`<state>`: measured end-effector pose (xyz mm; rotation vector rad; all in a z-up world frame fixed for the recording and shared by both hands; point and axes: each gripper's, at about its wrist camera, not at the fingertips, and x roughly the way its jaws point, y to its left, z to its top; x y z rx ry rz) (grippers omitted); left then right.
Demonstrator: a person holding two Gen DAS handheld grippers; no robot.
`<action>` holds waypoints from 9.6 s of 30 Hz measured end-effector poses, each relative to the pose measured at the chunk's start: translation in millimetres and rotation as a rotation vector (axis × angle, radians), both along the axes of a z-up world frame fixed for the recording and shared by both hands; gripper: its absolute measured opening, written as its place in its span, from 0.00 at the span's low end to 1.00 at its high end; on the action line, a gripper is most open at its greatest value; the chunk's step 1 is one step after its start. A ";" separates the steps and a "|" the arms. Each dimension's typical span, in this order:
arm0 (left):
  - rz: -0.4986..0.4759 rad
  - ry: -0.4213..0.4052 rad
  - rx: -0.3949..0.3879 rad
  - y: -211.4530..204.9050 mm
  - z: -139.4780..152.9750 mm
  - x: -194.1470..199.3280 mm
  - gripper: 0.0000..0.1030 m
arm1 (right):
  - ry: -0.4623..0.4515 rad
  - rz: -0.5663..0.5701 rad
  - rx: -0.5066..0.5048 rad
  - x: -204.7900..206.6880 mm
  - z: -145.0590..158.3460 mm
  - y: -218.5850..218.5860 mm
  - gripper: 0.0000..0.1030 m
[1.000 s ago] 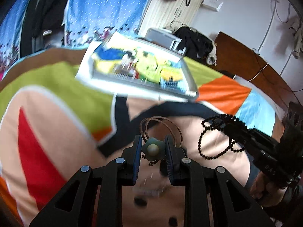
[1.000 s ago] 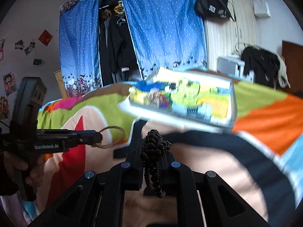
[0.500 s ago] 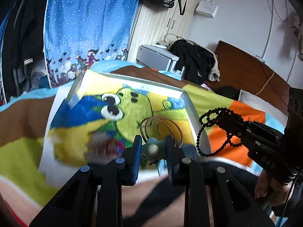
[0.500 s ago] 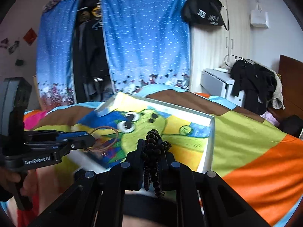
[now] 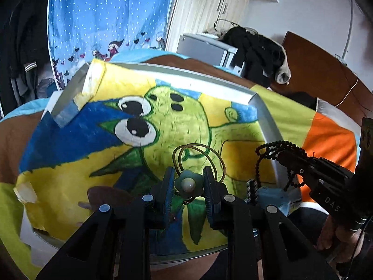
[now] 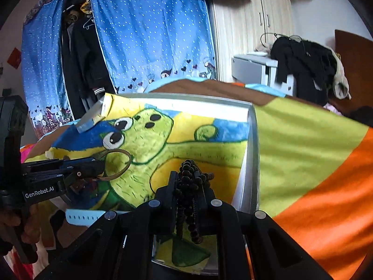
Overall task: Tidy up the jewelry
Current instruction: 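Carry the hair tie and bead strand into the tray and open both tools, then move both tools from the tray back over the remaining jewelry, then grasp the silver hoops with the left tool while the right tool grasps a silver ring, then carry the hoops and ring into the tray and open both tools, then move both tools from the tray back over the white clip and gold chain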
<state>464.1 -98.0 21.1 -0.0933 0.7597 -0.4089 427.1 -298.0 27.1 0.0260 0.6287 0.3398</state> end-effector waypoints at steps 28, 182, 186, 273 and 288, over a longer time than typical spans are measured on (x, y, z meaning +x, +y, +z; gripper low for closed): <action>0.089 -0.246 -0.101 22.7 78.3 -129.9 0.94 | -0.160 -0.122 0.076 -120.9 68.7 -23.8 0.99; -0.063 0.166 -0.128 82.0 -7.9 -238.4 0.38 | 0.151 0.138 0.073 -231.1 -47.1 39.1 0.28; -0.041 0.125 -0.126 74.4 8.7 -218.1 0.37 | 0.098 0.137 0.072 -212.7 -23.9 33.8 0.28; 0.138 -0.347 -0.033 69.4 127.5 -349.7 0.95 | -0.319 -0.076 0.107 -327.0 94.0 14.8 1.00; 0.146 -0.181 0.021 94.6 38.4 -385.0 0.95 | -0.109 -0.104 0.067 -358.2 19.4 23.8 1.00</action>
